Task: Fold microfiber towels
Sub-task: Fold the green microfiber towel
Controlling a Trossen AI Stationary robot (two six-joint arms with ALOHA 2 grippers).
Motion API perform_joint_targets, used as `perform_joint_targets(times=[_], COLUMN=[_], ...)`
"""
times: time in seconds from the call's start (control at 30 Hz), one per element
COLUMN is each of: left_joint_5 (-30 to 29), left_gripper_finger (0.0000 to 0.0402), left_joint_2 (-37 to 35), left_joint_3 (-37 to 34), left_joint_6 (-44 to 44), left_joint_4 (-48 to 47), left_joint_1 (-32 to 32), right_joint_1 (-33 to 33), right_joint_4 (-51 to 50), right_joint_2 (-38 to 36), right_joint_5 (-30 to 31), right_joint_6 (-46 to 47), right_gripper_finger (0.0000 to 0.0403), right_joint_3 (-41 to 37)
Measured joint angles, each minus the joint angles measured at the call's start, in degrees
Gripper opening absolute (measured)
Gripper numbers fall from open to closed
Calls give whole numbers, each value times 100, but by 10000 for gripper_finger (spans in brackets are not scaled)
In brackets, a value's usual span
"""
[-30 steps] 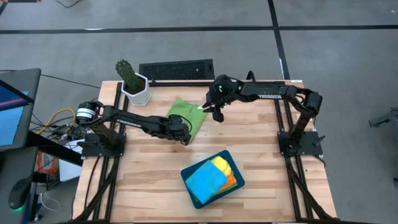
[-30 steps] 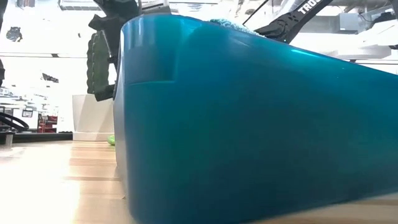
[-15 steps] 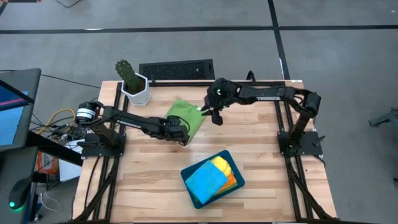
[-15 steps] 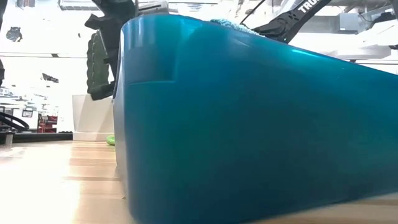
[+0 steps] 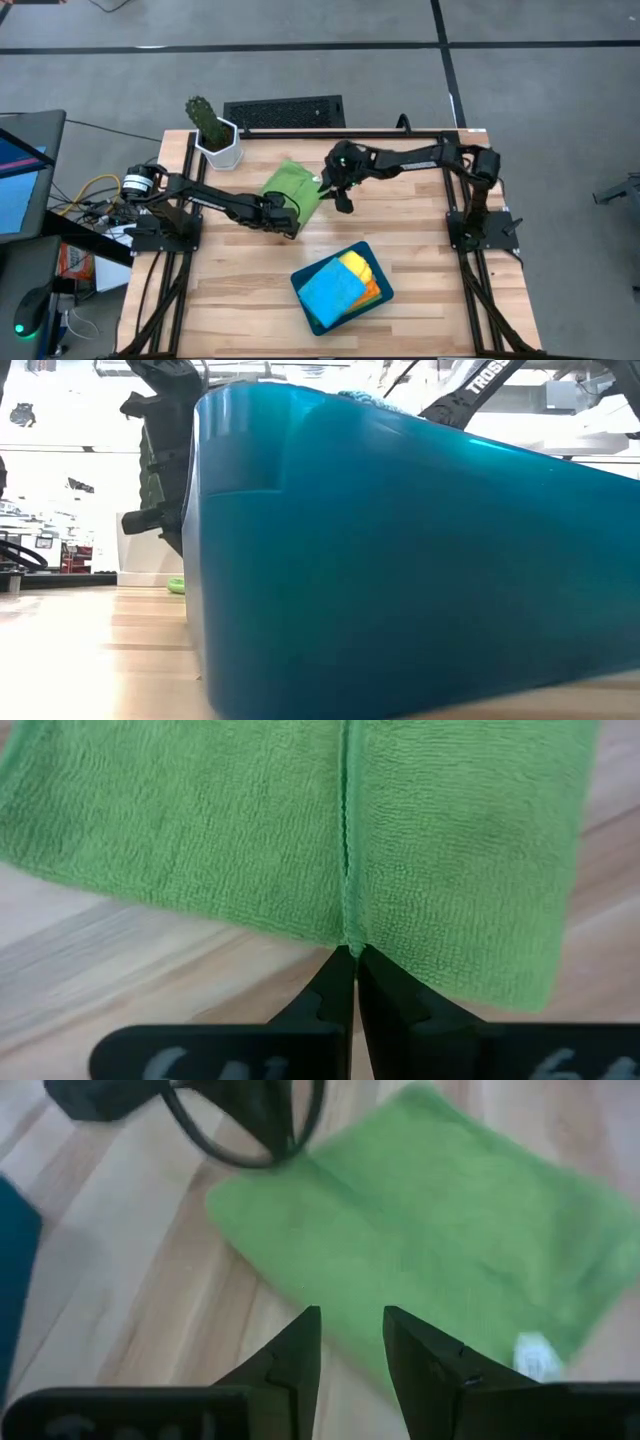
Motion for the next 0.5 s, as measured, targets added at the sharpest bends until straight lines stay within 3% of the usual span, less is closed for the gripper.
perform_joint_targets(times=[0.5], left_joint_5=[73], left_gripper_finger=[0], left_joint_2=[0], left_joint_3=[-113], left_joint_6=[185], left_joint_4=[-1], left_joint_1=[17], right_joint_1=[79], right_joint_4=[405], right_joint_2=[1022], right_joint_5=[170], right_joint_6=[230], right_gripper_finger=[134], right_joint_3=[48])
